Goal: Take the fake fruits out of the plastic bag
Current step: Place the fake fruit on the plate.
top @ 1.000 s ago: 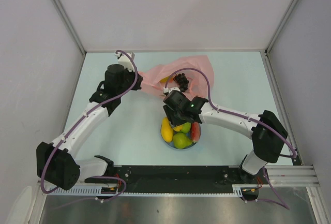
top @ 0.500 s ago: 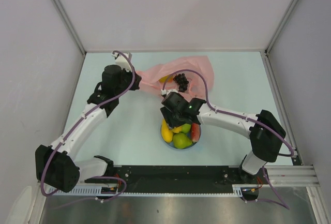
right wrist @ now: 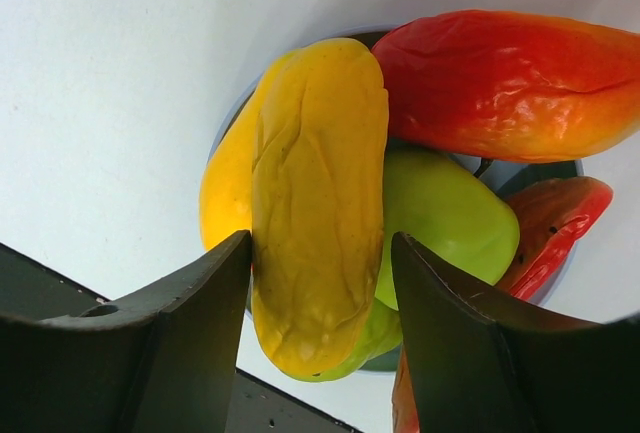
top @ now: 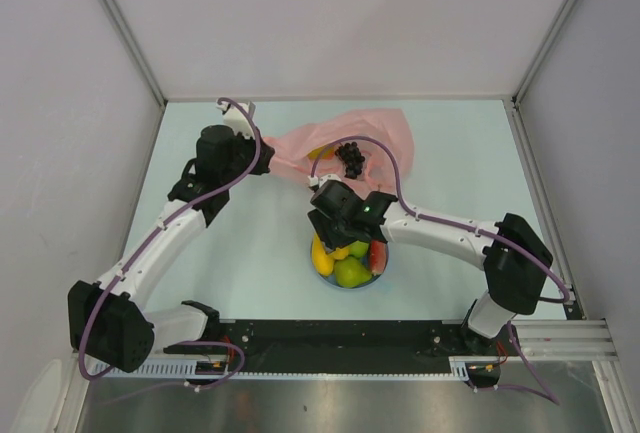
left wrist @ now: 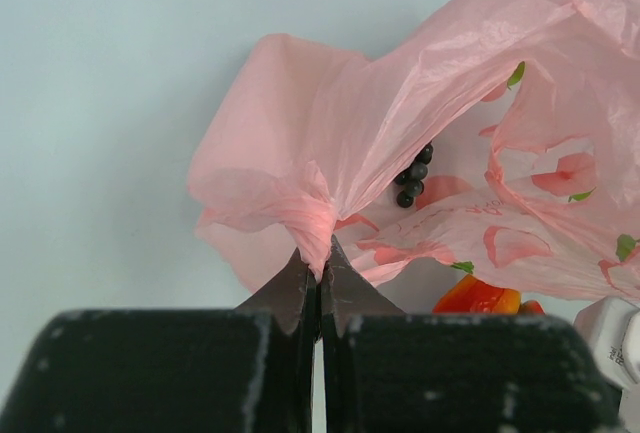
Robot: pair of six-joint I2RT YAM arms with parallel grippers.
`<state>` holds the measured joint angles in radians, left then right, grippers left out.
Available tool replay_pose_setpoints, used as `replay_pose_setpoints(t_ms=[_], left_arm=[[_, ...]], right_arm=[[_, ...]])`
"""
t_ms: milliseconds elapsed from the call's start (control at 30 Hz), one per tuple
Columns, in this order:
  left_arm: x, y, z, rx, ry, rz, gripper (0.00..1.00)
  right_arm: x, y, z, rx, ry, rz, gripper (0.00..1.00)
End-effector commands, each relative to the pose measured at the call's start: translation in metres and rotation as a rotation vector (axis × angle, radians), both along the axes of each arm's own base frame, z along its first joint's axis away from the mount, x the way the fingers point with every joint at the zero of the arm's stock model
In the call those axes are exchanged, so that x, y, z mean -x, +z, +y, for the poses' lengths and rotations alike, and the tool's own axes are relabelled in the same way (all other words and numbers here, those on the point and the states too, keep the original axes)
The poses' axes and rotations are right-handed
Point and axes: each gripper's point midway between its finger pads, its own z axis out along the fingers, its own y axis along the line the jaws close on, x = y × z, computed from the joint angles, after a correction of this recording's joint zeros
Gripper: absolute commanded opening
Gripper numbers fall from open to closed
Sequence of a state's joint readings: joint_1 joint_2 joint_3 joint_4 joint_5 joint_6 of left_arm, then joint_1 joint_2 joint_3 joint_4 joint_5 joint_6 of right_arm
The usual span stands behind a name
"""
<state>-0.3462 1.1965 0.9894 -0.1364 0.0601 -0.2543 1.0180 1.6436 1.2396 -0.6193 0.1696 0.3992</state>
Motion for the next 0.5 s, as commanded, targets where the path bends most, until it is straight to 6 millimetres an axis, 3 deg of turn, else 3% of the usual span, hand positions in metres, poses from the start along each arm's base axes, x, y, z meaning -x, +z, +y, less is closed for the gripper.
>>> replay_pose_setpoints(t_ms=[0,333,467], left_arm=[[-0.0026,0.0205,0.0005,0.035,-0.005,-0.062,0.0],[-0.0039,0.0206,-0.0026,0.039,-0.022,-0.054,0.0],[-0.0035,0.019,-0.0033,0.039,-0.027,-0.049,0.01]], right_arm=[[-0.0056,0.023,0.0016,-0.04,-0.002,-0.063,0.61],[0.0001,0.0165,0.0067,-0.061,0.014,-0.006,0.67],[-0.0018,0.0158,0.0045,-0.058,-0.013,0.003,0.58]])
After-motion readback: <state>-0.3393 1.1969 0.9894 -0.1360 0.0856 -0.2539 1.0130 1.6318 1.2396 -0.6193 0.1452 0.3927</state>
